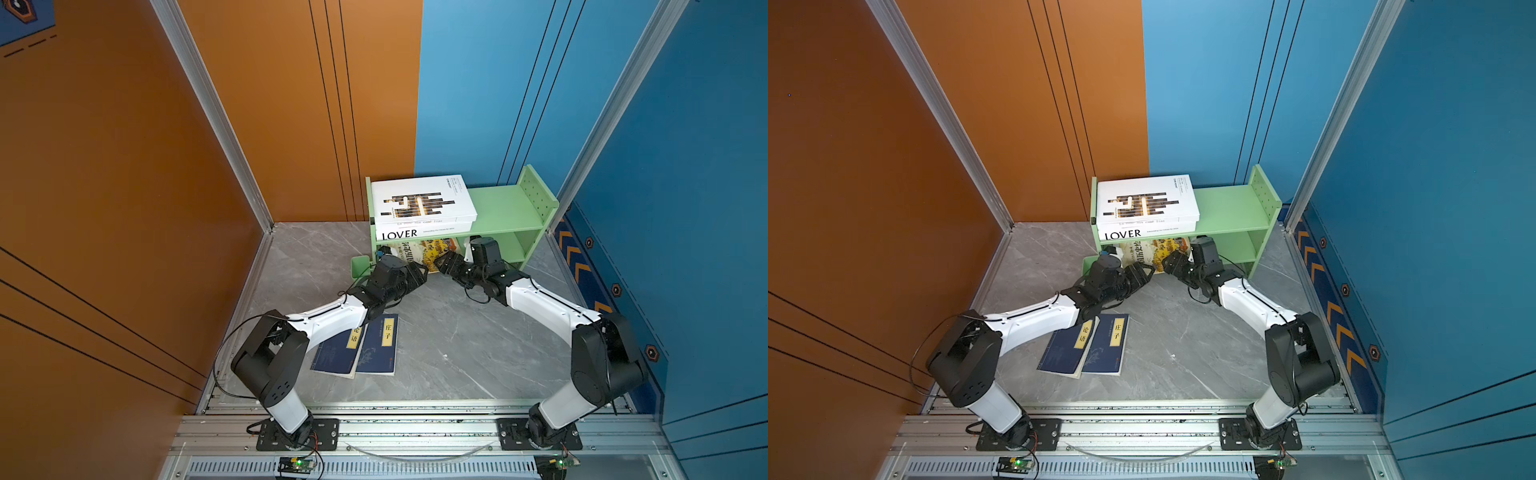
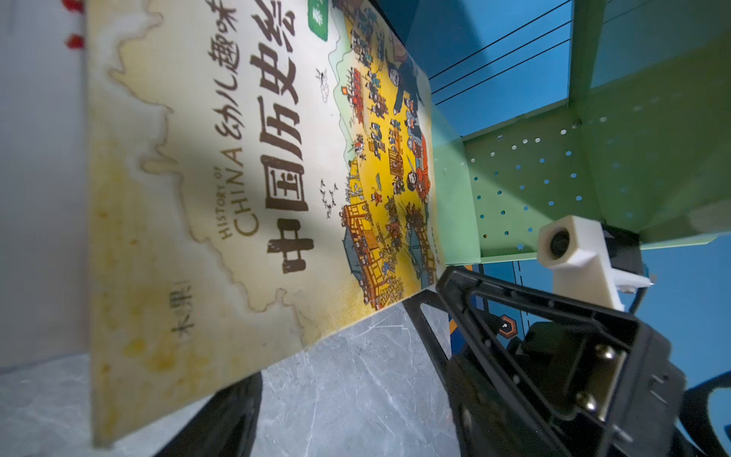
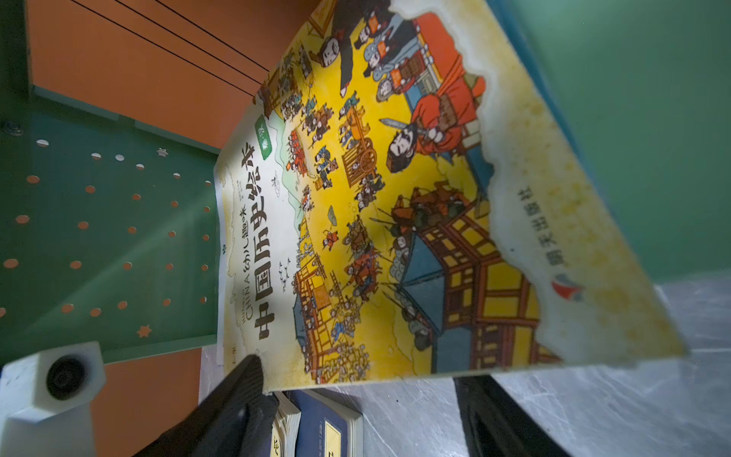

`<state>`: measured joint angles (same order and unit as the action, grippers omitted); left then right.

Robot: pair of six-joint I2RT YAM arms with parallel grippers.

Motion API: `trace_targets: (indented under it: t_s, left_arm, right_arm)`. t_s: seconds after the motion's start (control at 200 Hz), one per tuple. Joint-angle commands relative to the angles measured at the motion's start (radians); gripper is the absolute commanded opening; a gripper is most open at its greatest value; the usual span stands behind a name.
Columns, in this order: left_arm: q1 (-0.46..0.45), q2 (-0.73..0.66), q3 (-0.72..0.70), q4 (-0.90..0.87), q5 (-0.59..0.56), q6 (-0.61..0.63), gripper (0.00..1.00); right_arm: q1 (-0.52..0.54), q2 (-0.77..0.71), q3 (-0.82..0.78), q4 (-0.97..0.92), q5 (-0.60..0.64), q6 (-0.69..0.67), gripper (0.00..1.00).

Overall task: Stacking books/files
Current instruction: Touch the book at the bookshelf.

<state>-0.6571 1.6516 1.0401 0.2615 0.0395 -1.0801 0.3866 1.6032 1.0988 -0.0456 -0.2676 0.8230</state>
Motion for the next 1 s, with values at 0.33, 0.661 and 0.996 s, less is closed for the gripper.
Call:
trace_targets:
  t_s: [0.33, 0.661, 0.996]
  left_arm:
    - [0.021, 0.0, -0.003, 0.058, -0.026, 0.019, 0.75]
    - [0.019, 0.013, -0.033, 0.07, -0.013, -0.004, 0.74]
    - [0.024, 0.009, -0.037, 0.078, -0.017, 0.001, 0.74]
  right_arm:
    - [-0.004, -0.022, 0.06, -0.019, -0.012, -0.037, 0.79]
    - [-0.014, -0.052, 0.065, -0.04, -0.032, -0.042, 0.78]
    - [-0.028, -0.038, 0.078, -0.035, -0.032, -0.049, 0.78]
